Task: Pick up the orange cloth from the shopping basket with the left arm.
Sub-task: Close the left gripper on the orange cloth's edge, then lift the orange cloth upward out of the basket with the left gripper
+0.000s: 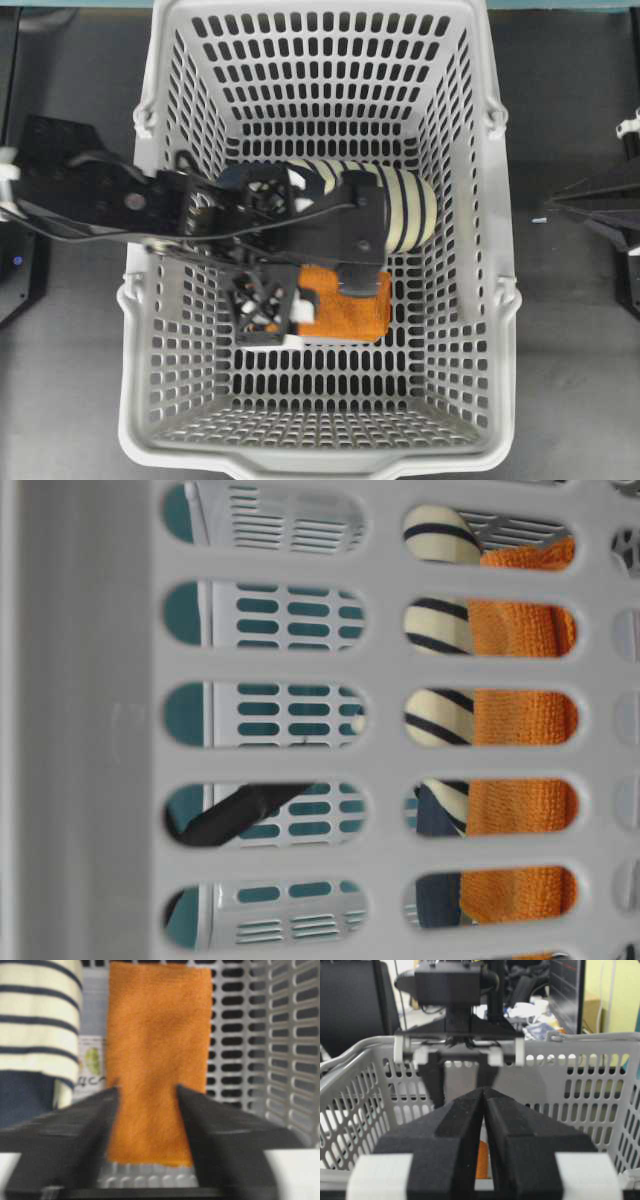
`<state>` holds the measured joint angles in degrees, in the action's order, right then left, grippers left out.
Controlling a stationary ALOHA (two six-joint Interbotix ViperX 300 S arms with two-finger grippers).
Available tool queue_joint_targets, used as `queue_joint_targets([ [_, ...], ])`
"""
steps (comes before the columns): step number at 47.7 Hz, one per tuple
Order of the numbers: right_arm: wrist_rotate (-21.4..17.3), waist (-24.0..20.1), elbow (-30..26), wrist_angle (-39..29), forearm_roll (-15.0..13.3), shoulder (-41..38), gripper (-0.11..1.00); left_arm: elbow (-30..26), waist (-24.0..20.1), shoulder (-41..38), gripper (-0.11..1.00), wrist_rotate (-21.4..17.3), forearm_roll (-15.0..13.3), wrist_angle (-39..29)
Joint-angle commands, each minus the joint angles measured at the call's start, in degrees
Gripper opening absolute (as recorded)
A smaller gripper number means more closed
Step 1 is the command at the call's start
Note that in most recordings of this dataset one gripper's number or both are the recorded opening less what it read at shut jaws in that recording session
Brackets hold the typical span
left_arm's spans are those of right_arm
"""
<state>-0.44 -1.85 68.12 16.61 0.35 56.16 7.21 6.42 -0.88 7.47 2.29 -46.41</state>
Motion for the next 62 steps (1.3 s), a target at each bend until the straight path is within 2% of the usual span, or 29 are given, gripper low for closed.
queue_joint_targets([
  [1,0.1,-0.4,-0.4,0.4,0.1,-0.3,-0.02,-2.0,0.4,-1.0,0.65,0.5,0.2,0.1],
  [5,0.1,-0.4,-0.4,0.4,0.1,-0.2,-0.02,-2.6,0.5,-2.5,0.84,0.7,0.2,0.1],
  [8,0.1,-0.4,-0.3,0.3,0.2,-0.3,-0.02,-2.4,0.5,-3.5,0.9,0.6,0.2,0.4],
  [26,0.1,-0.4,0.0,0.4,0.1,-0.2,-0.02,1.9,0.8,-9.1,0.88,0.5,0.2,1.6],
  [42,0.0,-0.4,0.4,0.3,0.1,-0.1,-0.02,4.5,0.7,-9.3,0.86,0.5,0.3,2.6],
  [45,0.0,-0.4,0.4,0.3,0.2,0.0,-0.02,4.6,0.7,-9.2,0.81,0.5,0.2,2.5],
  [48,0.0,-0.4,0.4,0.3,0.1,-0.1,-0.02,4.5,0.8,-8.8,0.72,0.4,0.2,2.3],
  [58,0.1,-0.4,0.4,0.3,0.1,0.5,-0.02,3.4,0.4,-5.5,0.19,0.4,0.2,1.2],
  [62,0.1,-0.4,0.4,0.0,0.1,1.0,-0.02,1.4,0.4,-3.6,0.15,0.4,0.3,-1.6],
])
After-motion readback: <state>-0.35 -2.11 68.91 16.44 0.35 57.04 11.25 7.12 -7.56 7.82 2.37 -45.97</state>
